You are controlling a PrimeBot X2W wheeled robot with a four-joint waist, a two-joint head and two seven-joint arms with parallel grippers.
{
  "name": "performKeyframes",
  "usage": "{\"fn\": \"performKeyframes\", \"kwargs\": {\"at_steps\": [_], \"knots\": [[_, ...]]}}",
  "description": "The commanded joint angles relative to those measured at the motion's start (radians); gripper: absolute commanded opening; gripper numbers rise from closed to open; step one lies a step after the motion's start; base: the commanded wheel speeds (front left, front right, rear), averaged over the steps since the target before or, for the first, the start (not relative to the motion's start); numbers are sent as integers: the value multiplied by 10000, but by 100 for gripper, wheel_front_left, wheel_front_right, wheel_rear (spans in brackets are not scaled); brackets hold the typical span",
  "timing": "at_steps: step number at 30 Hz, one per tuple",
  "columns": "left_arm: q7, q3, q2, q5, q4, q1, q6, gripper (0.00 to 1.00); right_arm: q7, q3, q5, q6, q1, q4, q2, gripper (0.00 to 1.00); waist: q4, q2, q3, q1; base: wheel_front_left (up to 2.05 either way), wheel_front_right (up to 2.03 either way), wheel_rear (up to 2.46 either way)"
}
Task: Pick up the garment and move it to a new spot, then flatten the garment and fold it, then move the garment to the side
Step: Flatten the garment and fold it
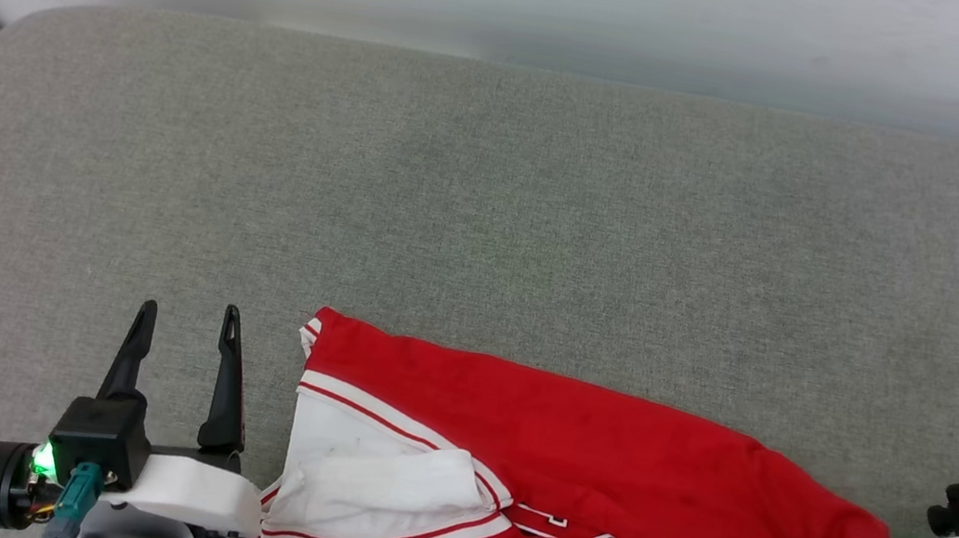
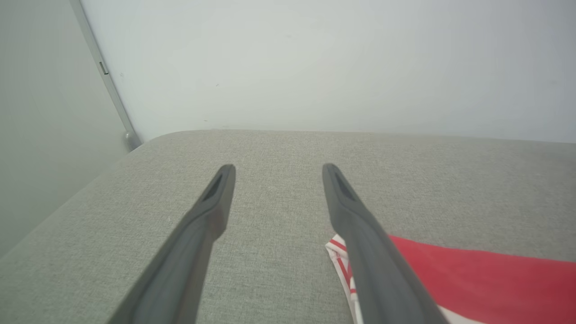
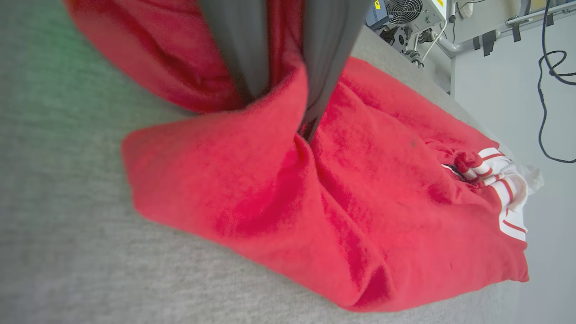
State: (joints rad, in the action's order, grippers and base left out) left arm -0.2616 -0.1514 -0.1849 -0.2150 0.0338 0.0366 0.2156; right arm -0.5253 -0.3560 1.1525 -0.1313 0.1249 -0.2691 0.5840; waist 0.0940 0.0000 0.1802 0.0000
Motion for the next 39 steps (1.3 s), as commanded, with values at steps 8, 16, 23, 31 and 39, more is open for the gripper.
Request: {"fn": "performKeyframes", "kwargs": {"at_steps": [8,16,23,31,39], "knots": [[-46,607,616,869,-138,-483,-602,100,382,473,122,12,-26,-302,934,0,-71,0,-404,0,0,0,0],[-43,811,903,1343,-25,-772,-1062,100,-13,877,-69,9,-279,-624,1621,0,-192,0,-817,0,0,0,0],[-37,872,1026,1591,2,-984,-1299,100,-789,755,-276,7,-439,1056,1493,0,-214,0,-1084,0,0,0,0],[-37,850,1163,1669,-9,-951,-1433,100,-1837,-43,-1369,7,271,3444,830,0,-135,0,-959,0,0,0,0],[-37,811,1263,1616,-26,-525,-1544,100,-2596,-1905,-2705,7,2332,3630,-432,0,81,0,-453,0,0,0,0]]}}
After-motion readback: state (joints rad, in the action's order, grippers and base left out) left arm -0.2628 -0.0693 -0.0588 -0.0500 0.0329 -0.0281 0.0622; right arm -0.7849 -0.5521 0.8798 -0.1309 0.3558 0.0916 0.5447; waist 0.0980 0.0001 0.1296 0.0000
